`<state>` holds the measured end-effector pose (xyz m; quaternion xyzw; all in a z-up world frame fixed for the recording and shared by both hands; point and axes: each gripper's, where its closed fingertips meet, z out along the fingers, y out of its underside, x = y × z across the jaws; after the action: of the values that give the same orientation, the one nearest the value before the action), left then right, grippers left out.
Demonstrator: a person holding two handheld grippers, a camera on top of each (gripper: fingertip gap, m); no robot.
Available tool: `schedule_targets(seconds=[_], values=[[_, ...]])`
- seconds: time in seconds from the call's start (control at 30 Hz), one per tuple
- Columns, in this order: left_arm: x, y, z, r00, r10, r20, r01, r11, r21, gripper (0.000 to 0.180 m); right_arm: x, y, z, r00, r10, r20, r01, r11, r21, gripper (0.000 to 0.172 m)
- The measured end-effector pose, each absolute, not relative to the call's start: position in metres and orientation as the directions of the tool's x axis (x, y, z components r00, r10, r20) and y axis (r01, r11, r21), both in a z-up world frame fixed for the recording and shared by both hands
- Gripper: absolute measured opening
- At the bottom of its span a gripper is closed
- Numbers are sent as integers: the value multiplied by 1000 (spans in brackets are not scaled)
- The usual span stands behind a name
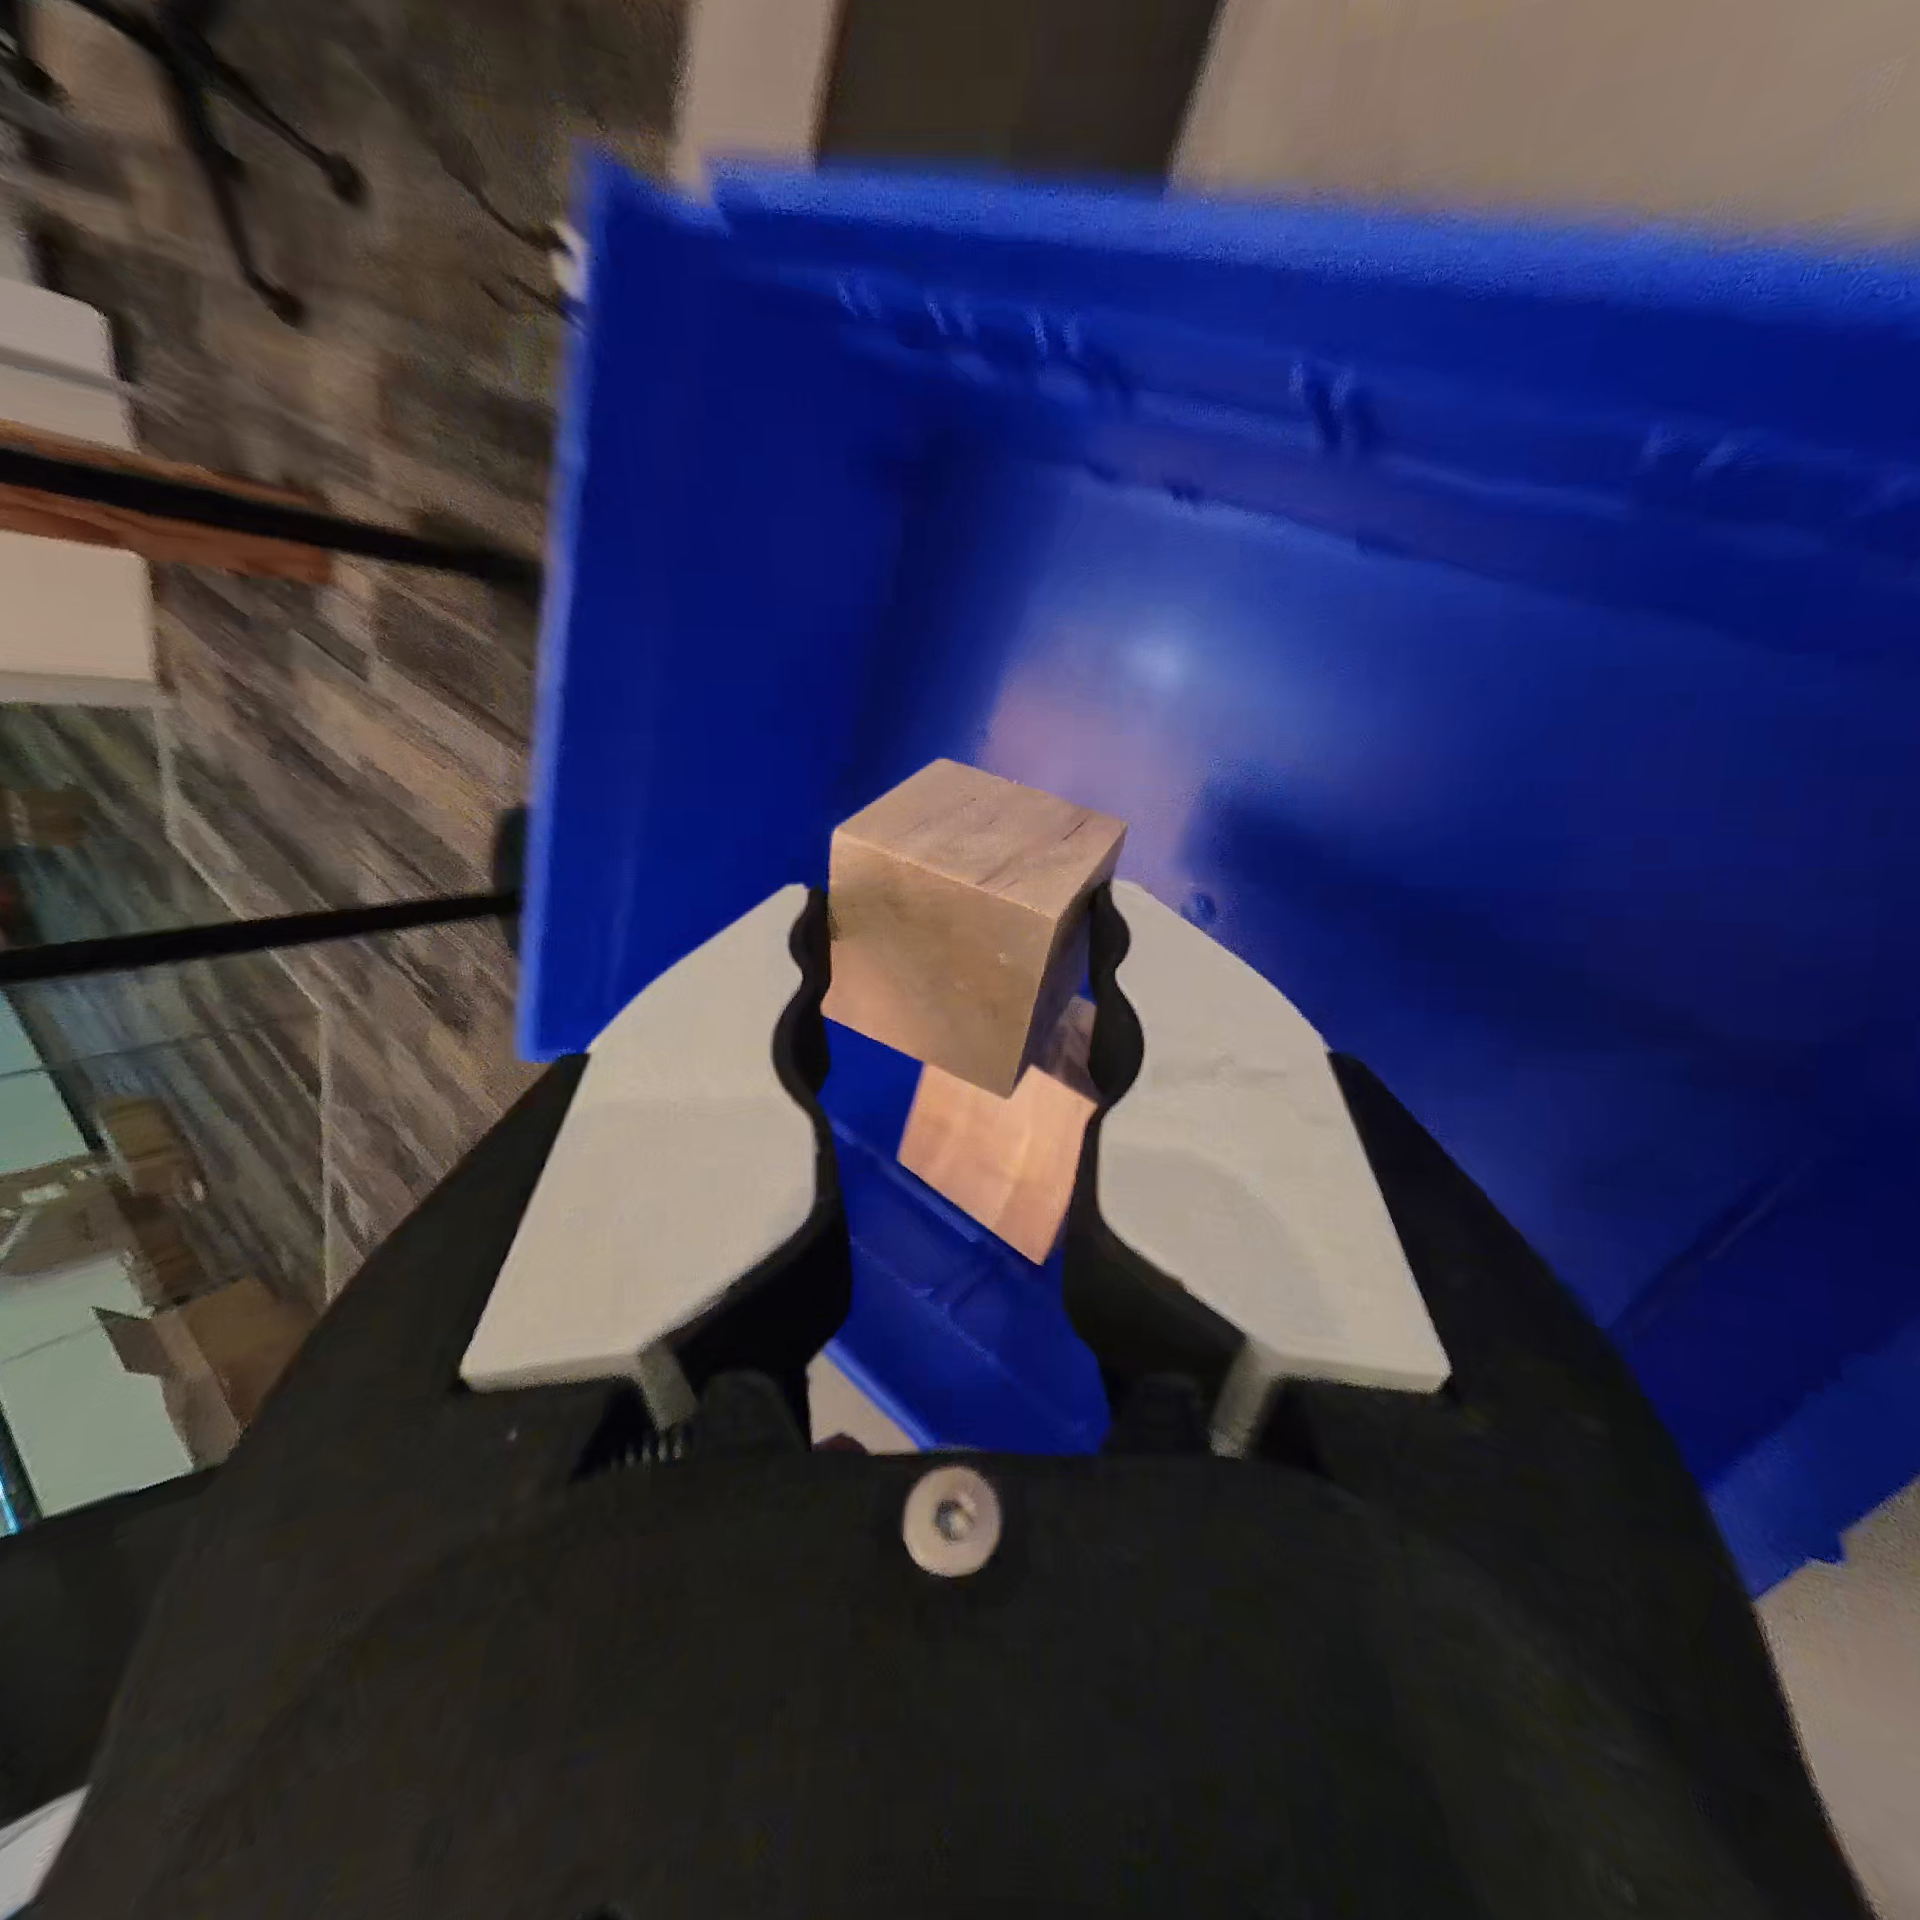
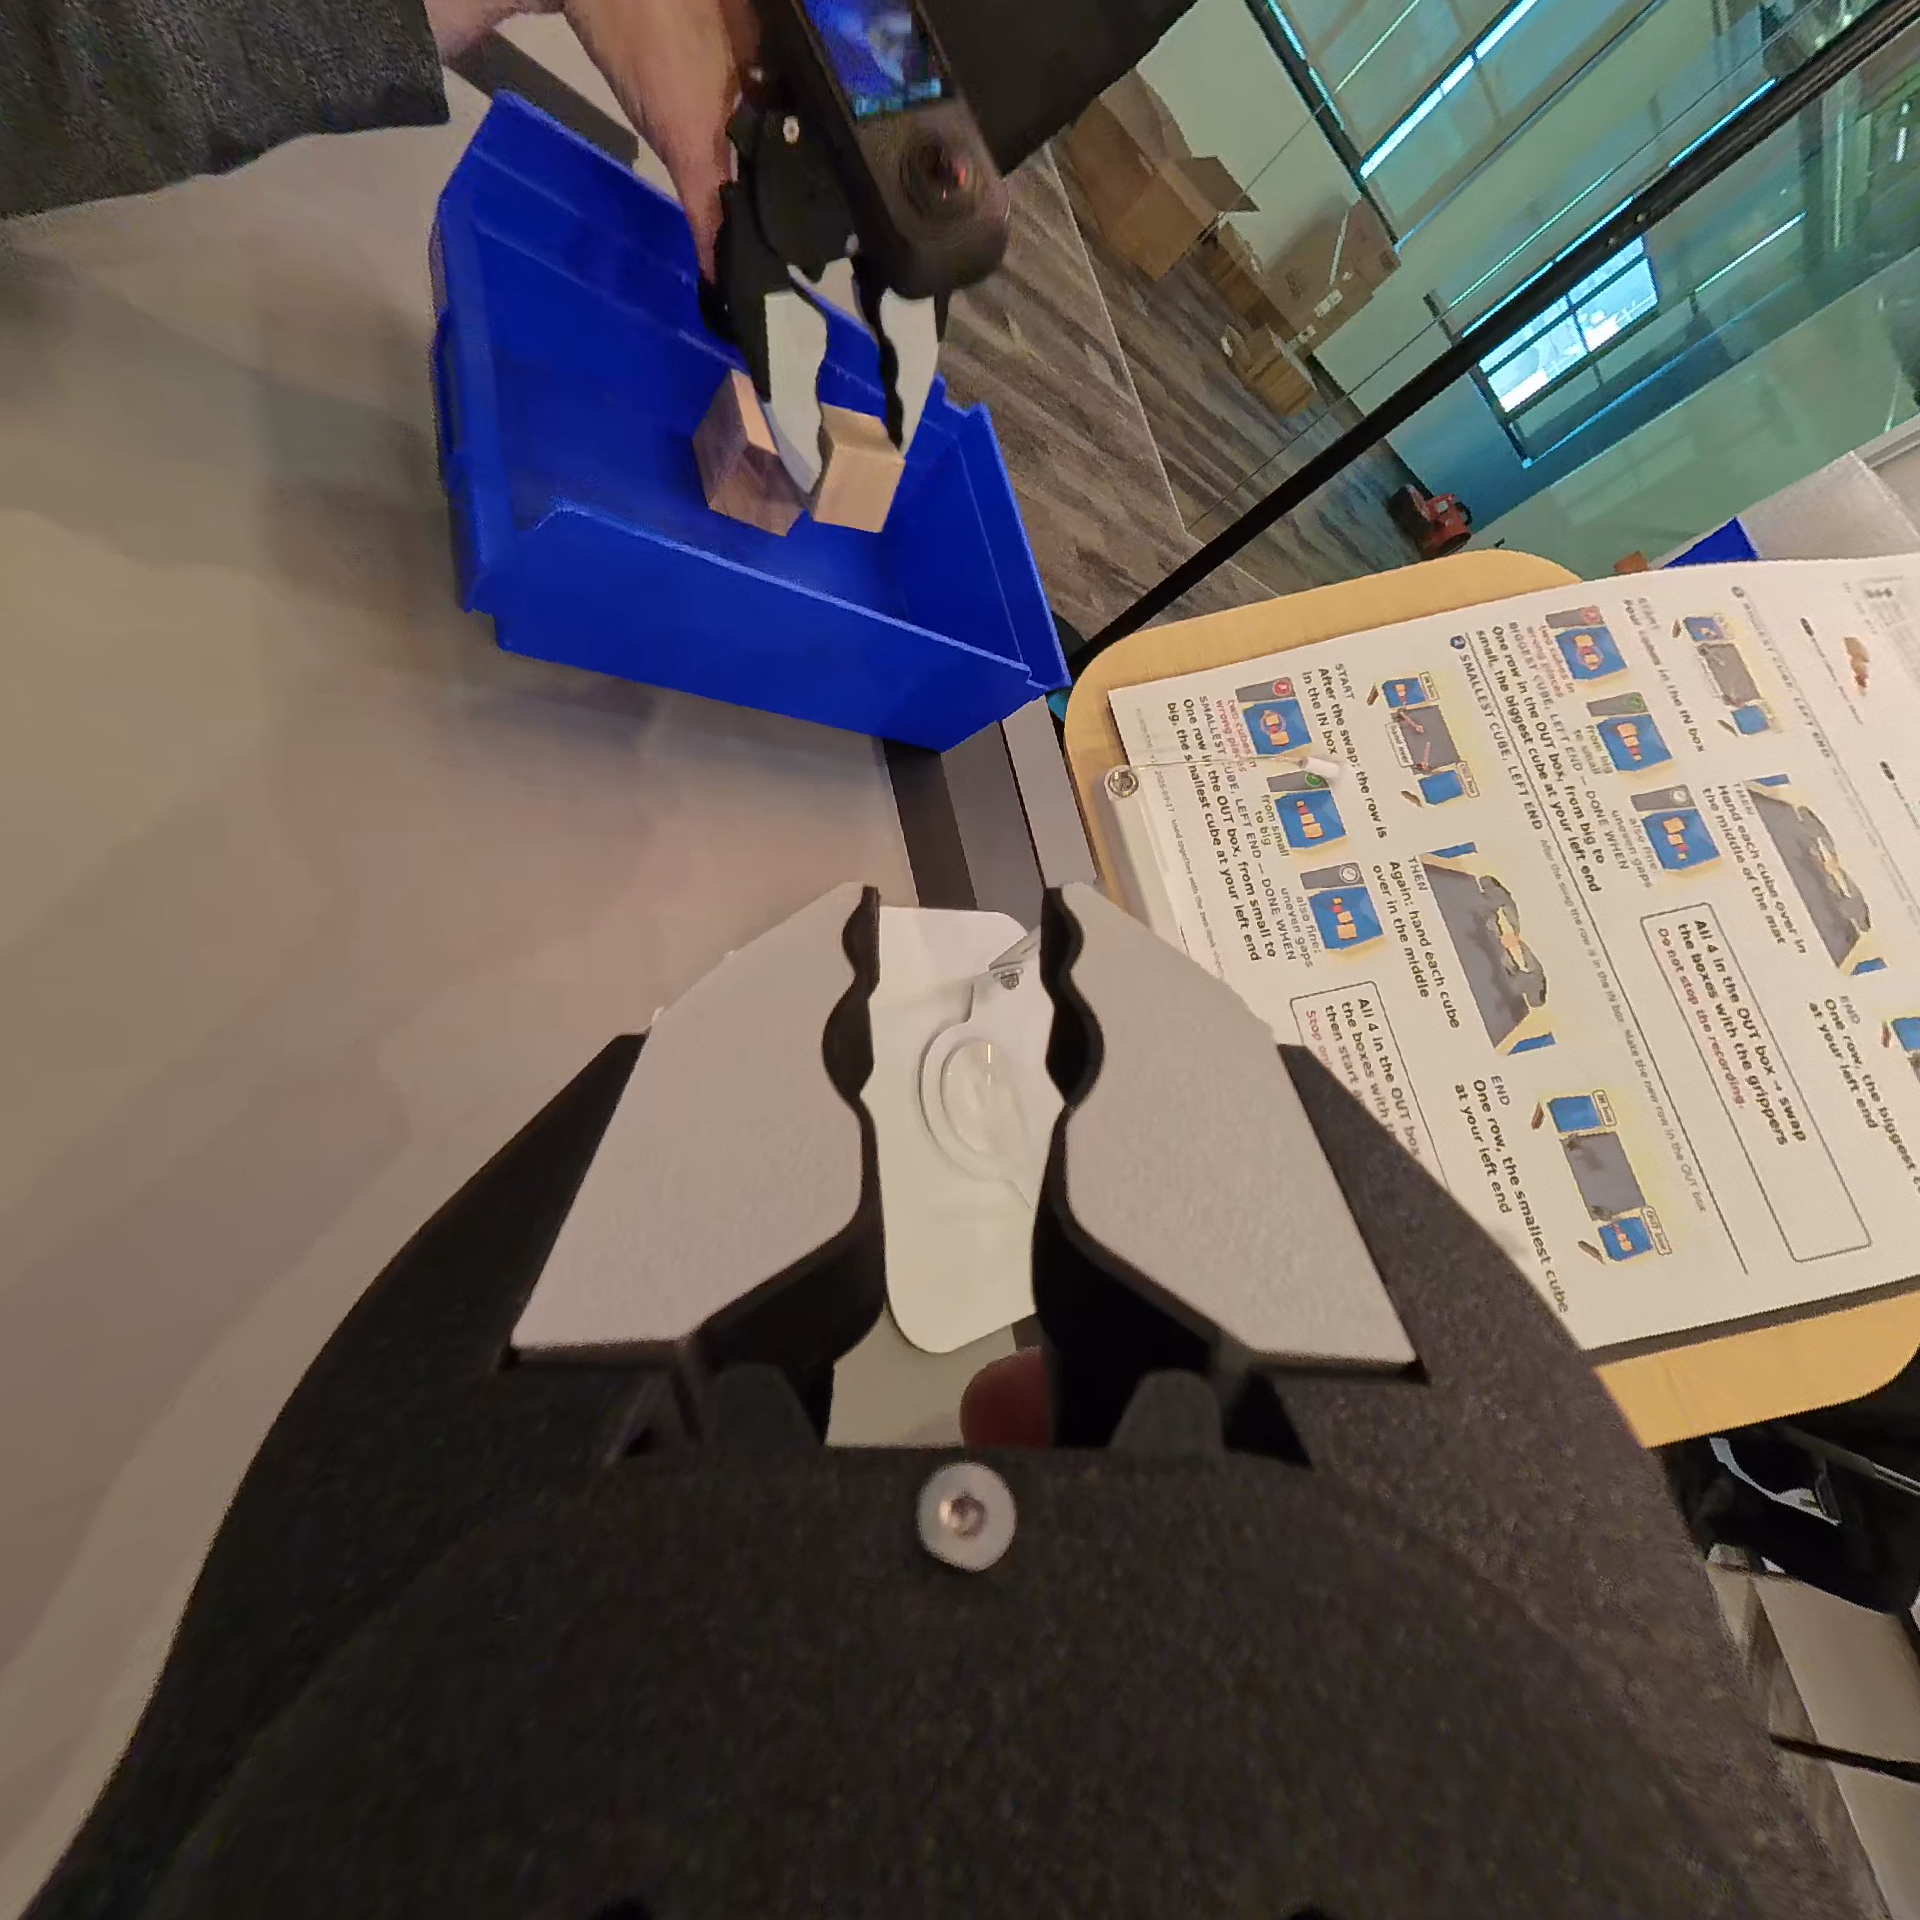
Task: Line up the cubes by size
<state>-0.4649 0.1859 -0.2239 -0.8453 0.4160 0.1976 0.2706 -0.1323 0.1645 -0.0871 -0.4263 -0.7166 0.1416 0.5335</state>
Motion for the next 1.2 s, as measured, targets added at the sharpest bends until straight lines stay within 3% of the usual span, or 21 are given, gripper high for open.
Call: schedule_targets(seconds=[0.17, 0.33, 0.53, 0.73, 1.2], values=[[-404, 187, -131, 571, -482, -664, -817, -252, -519, 47, -140, 159, -82, -51, 751, 658, 419, 614, -669, 34], [-314, 172, -73, 474, -470, -744, -801, 120, -586, 47, -148, 152, -73, -28, 756, 654, 342, 622, -705, 36], [-227, 150, -47, 339, -419, -842, -767, 395, -505, 47, -151, 143, -65, -43, 846, 531, 240, 525, -817, 37], [-169, 125, -32, 271, -344, -899, -727, 539, -425, 47, -144, 139, -50, -102, 934, 341, 108, 352, -930, 40], [-143, 109, -20, 263, -248, -932, -705, 610, -361, 47, -132, 121, -36, -296, 946, 130, -6, 134, -991, 44]])
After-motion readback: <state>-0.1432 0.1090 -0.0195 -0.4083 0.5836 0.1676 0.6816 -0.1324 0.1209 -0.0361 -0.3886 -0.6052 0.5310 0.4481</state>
